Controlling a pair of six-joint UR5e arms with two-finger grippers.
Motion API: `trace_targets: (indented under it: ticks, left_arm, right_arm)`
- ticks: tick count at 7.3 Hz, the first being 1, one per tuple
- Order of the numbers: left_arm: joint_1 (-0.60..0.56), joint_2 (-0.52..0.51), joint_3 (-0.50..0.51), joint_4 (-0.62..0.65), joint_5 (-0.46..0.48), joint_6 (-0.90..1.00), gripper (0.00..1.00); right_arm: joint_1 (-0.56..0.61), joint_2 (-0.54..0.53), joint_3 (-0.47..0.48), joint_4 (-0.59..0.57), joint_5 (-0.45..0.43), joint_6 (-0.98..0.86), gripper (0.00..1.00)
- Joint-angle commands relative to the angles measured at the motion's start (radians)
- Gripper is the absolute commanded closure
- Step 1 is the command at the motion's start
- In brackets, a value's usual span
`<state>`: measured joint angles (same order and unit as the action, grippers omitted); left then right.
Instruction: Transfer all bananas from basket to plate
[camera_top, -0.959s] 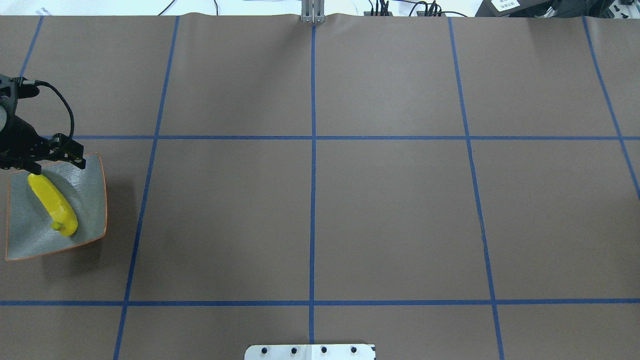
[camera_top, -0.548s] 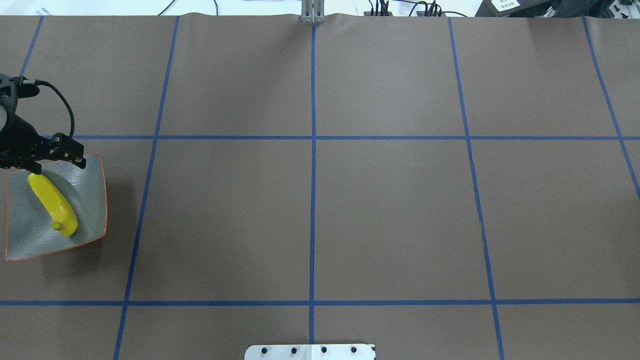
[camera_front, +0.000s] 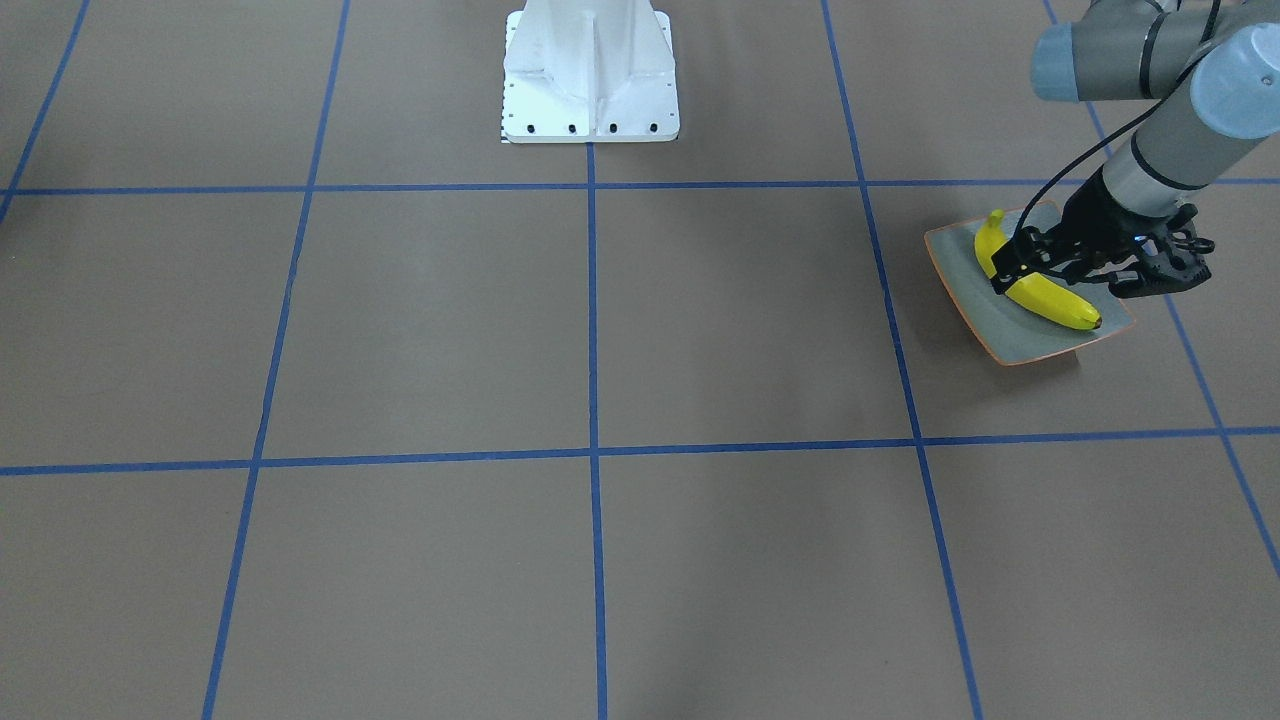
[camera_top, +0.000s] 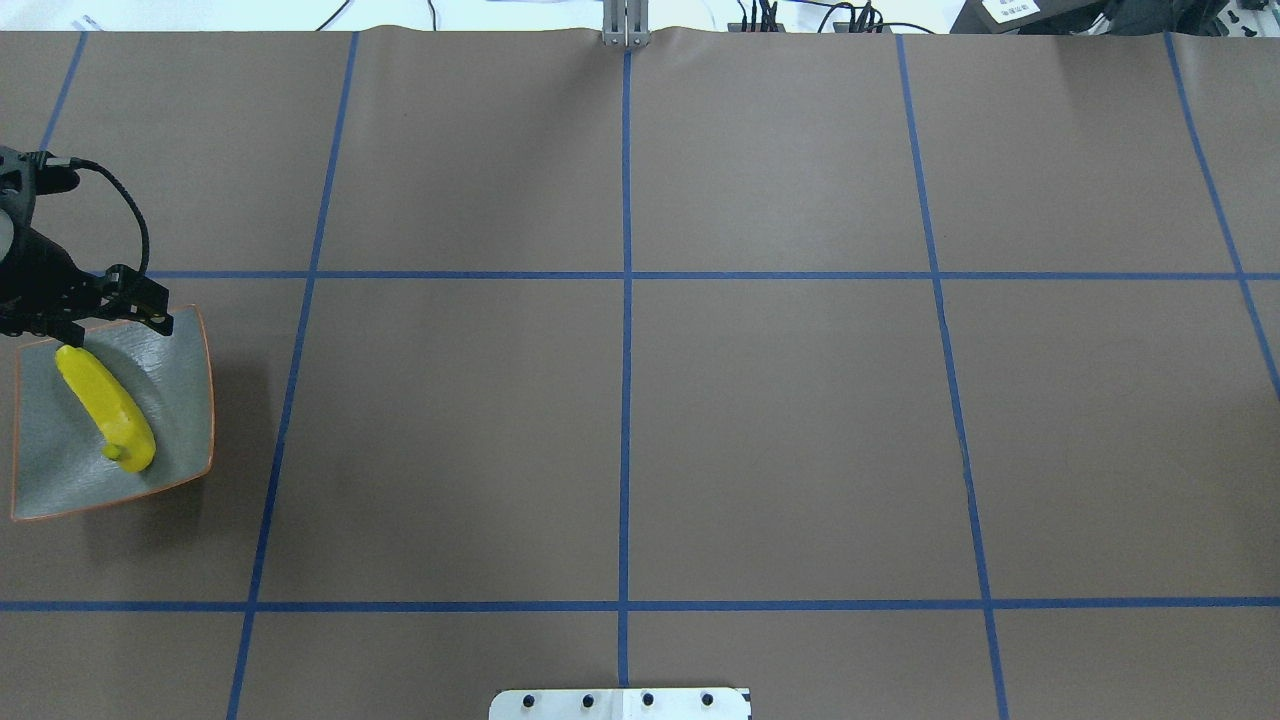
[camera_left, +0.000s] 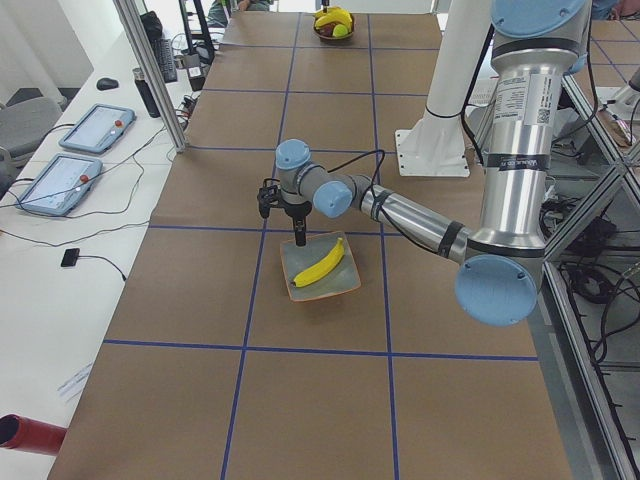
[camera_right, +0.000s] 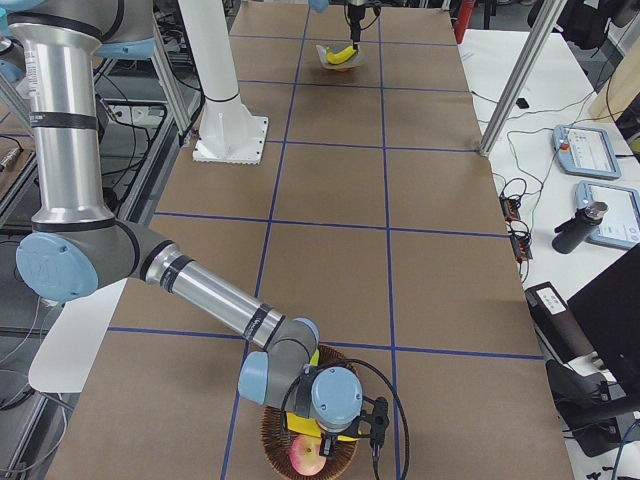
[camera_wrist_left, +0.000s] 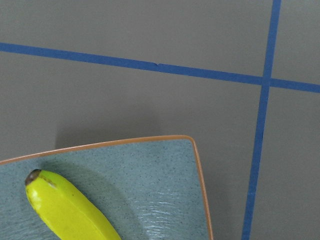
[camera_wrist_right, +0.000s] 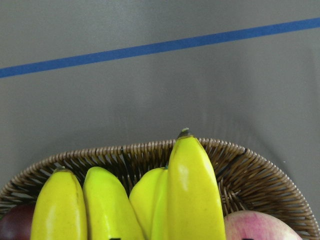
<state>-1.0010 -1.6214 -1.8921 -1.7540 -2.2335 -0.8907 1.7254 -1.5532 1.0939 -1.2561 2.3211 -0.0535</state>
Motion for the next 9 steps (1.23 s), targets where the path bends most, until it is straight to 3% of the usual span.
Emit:
trace_targets:
  ticks: [1, 4, 5, 6, 7, 9]
  left_arm:
    - [-0.001, 0.000, 0.002, -0.004, 0.000, 0.001, 0.00]
    - [-0.002, 0.002, -0.001, -0.004, 0.000, 0.001, 0.00]
    - [-0.002, 0.002, -0.001, -0.005, -0.002, 0.001, 0.00]
    - [-0.002, 0.002, -0.002, -0.005, 0.000, -0.001, 0.00]
    - [-0.002, 0.002, -0.002, -0.005, 0.000, -0.001, 0.00]
    - [-0.001, 0.000, -0.004, -0.005, 0.000, -0.001, 0.00]
  right_arm:
    - [-0.012, 0.011, -0.018, 0.001, -0.017, 0.001, 0.23]
    - [-0.026, 0.015, -0.026, 0.001, -0.017, 0.003, 0.30]
    - [-0.029, 0.015, -0.032, 0.003, -0.017, 0.003, 0.40]
    - [-0.029, 0.015, -0.035, 0.004, -0.017, 0.003, 0.66]
    - [-0.029, 0.015, -0.035, 0.004, -0.017, -0.005, 0.99]
    - [-0.029, 0.021, -0.019, 0.003, -0.016, -0.047, 1.00]
